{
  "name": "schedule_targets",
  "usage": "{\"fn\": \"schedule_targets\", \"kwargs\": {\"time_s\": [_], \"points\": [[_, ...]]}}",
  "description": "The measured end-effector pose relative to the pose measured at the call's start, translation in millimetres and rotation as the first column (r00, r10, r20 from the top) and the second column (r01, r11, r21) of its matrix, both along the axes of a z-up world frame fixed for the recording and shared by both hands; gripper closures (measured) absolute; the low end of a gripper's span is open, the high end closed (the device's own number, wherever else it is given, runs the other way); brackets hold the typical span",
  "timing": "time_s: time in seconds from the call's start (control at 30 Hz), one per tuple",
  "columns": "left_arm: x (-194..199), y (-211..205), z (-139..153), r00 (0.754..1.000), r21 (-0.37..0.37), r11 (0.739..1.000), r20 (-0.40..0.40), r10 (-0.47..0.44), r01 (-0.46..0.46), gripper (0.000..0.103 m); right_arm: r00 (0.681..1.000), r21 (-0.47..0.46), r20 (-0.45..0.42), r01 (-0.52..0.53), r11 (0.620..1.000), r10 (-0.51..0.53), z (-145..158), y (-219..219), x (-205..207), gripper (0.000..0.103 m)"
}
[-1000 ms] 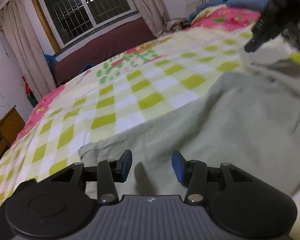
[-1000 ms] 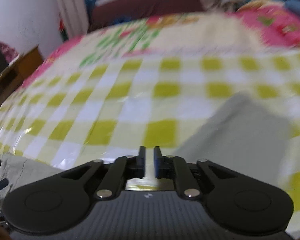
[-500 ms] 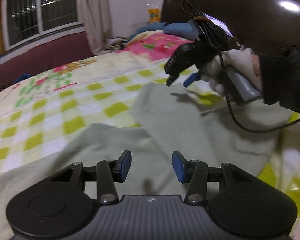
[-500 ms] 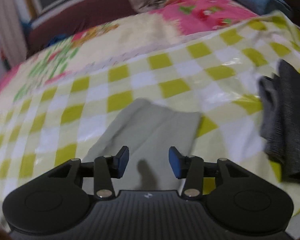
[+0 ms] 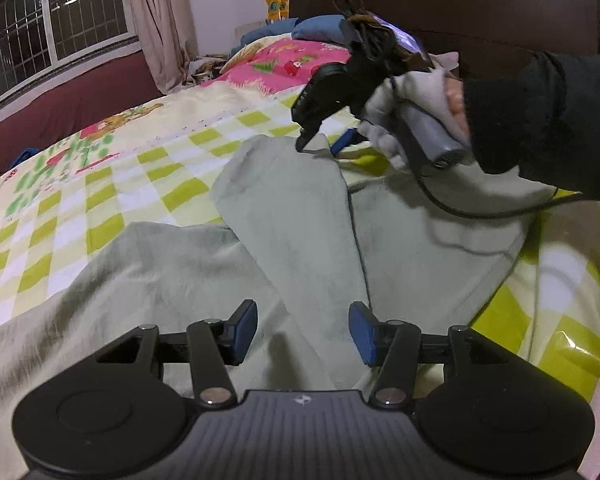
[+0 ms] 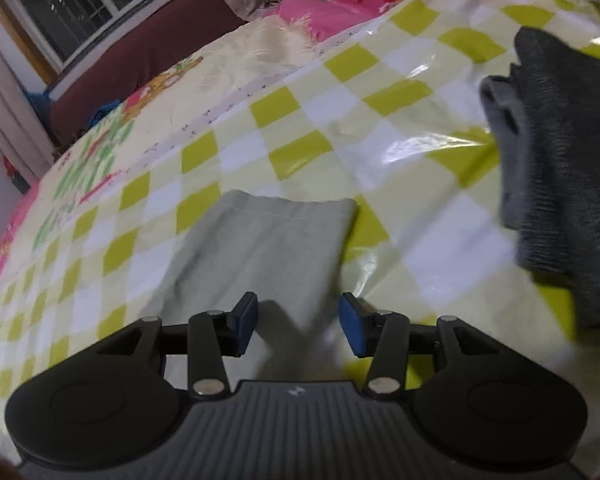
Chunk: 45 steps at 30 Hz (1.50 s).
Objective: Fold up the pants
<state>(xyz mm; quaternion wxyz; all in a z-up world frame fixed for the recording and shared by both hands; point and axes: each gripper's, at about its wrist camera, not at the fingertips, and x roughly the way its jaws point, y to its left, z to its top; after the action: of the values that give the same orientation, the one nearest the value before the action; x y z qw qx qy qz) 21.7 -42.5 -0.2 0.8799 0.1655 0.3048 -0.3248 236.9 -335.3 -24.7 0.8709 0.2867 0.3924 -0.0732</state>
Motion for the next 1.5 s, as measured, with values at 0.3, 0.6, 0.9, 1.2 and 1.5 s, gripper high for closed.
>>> {"fn": "schedule_targets", "kwargs": {"time_s": [0.3, 0.6, 0.9, 1.2, 1.5], "points": [[-6, -19, 11, 0.998, 0.037, 0.999, 0.057, -0.002, 0.000, 0.040, 0.979, 0.180, 0.200, -0.005, 0.984, -0.031, 50, -35, -28, 0.100], [-31, -53, 18, 0.988, 0.079, 0.992, 0.114, -0.104, 0.096, 0.040, 0.908, 0.226, 0.337, 0.177, 0.958, -0.248, 99, -119, -188, 0.100], [-51, -87, -5, 0.972, 0.198, 0.963, 0.108, -0.207, 0.183, 0.040, 0.925, 0.223, 0.145, 0.315, 0.922, -0.351, 28, -132, -288, 0.100], [-51, -91, -7, 0.974, 0.214, 0.959, 0.094, -0.208, 0.184, 0.040, 0.909, 0.248, 0.171, 0.333, 0.909, -0.380, 24, -136, -295, 0.095], [-51, -95, -5, 0.972, 0.220, 0.957, 0.099, -0.214, 0.188, 0.040, 0.859, 0.456, 0.156, 0.374, 0.808, -0.487, -1, -163, -288, 0.095]]}}
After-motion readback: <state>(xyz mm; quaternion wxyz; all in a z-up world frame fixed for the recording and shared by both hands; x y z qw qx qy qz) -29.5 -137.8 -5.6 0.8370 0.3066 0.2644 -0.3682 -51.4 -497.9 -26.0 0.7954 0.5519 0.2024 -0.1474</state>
